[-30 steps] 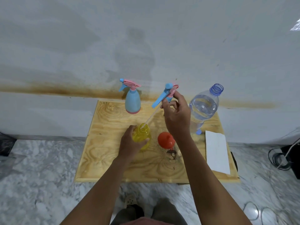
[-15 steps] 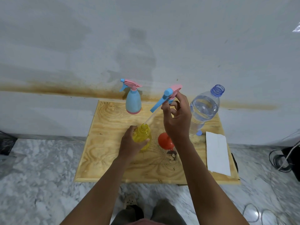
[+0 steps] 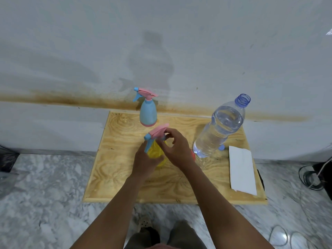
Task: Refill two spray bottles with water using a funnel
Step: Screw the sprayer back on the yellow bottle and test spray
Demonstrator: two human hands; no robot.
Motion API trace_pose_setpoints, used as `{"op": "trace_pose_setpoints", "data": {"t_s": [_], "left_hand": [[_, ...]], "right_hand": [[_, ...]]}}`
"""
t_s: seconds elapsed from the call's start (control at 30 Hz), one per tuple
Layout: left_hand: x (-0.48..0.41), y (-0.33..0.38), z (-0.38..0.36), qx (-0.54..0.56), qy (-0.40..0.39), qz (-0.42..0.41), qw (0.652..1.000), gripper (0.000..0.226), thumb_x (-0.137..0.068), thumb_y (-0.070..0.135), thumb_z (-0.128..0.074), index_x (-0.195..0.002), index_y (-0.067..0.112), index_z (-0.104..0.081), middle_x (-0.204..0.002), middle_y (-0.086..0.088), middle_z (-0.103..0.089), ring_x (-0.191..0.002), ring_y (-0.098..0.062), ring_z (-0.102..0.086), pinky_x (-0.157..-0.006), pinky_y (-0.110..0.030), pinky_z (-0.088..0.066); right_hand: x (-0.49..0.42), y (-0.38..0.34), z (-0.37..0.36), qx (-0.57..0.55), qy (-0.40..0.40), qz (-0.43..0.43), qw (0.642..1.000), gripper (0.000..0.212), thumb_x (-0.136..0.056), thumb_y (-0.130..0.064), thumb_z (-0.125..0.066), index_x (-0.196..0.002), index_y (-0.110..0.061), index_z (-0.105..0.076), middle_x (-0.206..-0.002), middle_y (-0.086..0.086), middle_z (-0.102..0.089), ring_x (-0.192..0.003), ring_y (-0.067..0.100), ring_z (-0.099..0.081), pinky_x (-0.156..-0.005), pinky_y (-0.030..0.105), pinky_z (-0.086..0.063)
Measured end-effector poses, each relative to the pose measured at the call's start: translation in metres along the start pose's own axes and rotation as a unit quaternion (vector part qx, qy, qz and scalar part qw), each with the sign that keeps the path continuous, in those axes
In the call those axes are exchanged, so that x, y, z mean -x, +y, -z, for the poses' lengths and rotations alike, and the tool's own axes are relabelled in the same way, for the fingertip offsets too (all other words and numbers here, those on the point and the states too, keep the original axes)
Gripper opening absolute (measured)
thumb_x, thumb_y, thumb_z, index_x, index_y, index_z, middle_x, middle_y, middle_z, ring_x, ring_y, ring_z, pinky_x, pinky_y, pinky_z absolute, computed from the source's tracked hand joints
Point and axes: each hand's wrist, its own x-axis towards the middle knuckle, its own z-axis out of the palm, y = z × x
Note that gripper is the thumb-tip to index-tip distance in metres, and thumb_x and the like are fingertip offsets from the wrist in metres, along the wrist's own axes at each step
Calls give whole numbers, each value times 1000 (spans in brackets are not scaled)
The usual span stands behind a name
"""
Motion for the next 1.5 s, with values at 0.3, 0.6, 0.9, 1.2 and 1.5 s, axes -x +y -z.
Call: {"op": "trace_pose_setpoints", "data": {"t_s": [0.3, 0.6, 0.9, 1.2, 1.5], "left_hand": [[-1, -7, -3, -3, 10, -2, 1000, 71, -68, 33, -88, -130, 20, -58, -116, 5, -66, -108, -12, -62, -90, -34, -54], [3, -7, -5, -10, 27, -39, 999, 68, -72, 23, -88, -131, 12, -59, -125, 0, -64, -114, -14, -58, -91, -24, -45], [3, -9, -7, -16, 31, -35, 999, 67, -73, 29, -87, -131, 13, -58, -126, 1, -64, -113, -14, -58, -89, -23, -45], [4, -8, -6, 7, 29, -18, 999, 75, -73, 28, -87, -138, 11, -54, -132, -2, -60, -120, -15, -55, -94, -25, -43], [6, -7, -6, 16, 32, -44, 998, 63, -72, 23, -87, -129, 15, -61, -116, 5, -65, -106, -14, -62, -87, -27, -50]], "right_hand": [[10, 10, -16, -8, 53, -39, 998, 33, -85, -31, -75, -114, -20, -64, -103, -10, -67, -95, 4, -60, -80, 20, -48], [18, 11, -26, -58, 78, -72, 993, 32, -80, -24, -81, -105, -24, -61, -100, -8, -64, -93, 7, -60, -78, 24, -51], [13, 15, -16, -50, 1, -72, 996, 49, -83, -31, -79, -128, -28, -59, -117, -17, -62, -108, 2, -57, -86, 15, -45], [18, 16, -10, -13, 22, -28, 999, 36, -86, -24, -77, -119, -27, -65, -107, -19, -66, -101, -10, -58, -84, 6, -40], [23, 10, -17, -7, 54, -34, 998, 27, -88, -24, -74, -114, -23, -68, -98, -22, -67, -94, -9, -61, -81, 4, -41]]}}
